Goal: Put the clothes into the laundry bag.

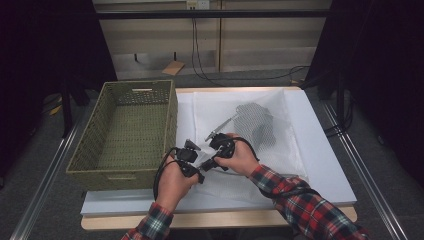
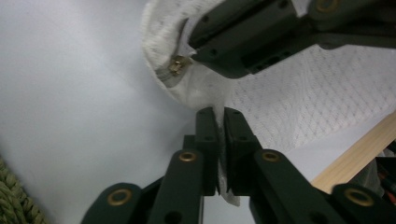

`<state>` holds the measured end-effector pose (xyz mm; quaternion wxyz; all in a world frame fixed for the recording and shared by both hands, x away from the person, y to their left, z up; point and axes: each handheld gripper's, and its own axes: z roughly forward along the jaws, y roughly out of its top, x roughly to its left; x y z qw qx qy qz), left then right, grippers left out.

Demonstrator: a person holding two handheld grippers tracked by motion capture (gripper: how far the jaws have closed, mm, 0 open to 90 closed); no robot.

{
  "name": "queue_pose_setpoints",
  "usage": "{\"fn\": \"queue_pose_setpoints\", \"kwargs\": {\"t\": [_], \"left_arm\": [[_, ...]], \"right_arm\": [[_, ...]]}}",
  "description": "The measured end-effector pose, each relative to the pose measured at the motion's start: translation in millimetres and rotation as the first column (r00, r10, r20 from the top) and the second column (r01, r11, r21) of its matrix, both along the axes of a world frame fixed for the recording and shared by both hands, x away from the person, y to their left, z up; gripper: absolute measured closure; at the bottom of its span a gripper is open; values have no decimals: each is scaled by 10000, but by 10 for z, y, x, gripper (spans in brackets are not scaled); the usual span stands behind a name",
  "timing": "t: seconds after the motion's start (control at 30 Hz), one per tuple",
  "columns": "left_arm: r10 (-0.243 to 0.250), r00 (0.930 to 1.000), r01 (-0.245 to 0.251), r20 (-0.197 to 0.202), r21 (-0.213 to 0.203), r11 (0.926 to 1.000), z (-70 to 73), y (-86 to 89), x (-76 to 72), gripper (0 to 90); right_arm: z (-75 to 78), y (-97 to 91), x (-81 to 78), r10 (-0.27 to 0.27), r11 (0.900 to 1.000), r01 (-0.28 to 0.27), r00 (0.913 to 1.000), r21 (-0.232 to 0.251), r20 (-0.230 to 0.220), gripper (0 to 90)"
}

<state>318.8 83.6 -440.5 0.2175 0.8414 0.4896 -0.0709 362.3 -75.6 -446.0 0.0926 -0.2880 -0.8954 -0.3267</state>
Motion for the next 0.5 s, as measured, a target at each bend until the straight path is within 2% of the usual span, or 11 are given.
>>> {"fn": "queue_pose_setpoints", "kwargs": {"t": [0.1, 0.13, 0.2, 0.23, 0.27, 0.3, 0.37, 0.4, 0.47, 0.5], "left_arm": [[-22, 9998, 20, 216, 68, 10000, -4, 8, 14, 725], [-13, 9994, 14, 339, -12, 10000, -3, -1, 15, 682], [-33, 9985, 28, 555, 91, 10000, 14, -1, 27, 620], [14, 9978, -12, 666, -32, 10000, 19, -6, 30, 604], [49, 9976, -35, 694, -209, 9998, 31, -10, 36, 599], [-29, 9966, 44, 827, -178, 9998, 42, -6, 49, 591], [-128, 9932, 173, 1156, -384, 9991, 67, -15, 69, 568], [-131, 9927, 183, 1201, -421, 9989, 75, -21, 75, 573], [-244, 9911, 345, 1312, -748, 9966, 102, -34, 87, 580], [-443, 9882, 564, 1465, -796, 9952, 121, -44, 98, 614]], "right_arm": [[48, -40, -15, -102, 9997, 102, 9999, -203, -14, 873], [57, -59, -13, -81, 9998, 81, 10000, -170, -1, 873], [94, -129, -18, -216, 9997, 215, 9997, -97, -88, 873], [108, -161, -18, -211, 9998, 211, 9996, -34, -163, 873], [124, -184, -19, -221, 9998, 221, 9996, -5, -156, 873], [144, -211, -25, -321, 9995, 322, 9994, 44, -114, 873], [180, -254, -35, -294, 9995, 297, 9994, 100, -200, 873], [196, -273, -42, -363, 9993, 365, 9993, 116, -122, 873], [218, -303, -43, -395, 9992, 396, 9991, 98, -153, 873], [232, -321, -47, -505, 9986, 508, 9985, 148, -197, 873]]}}
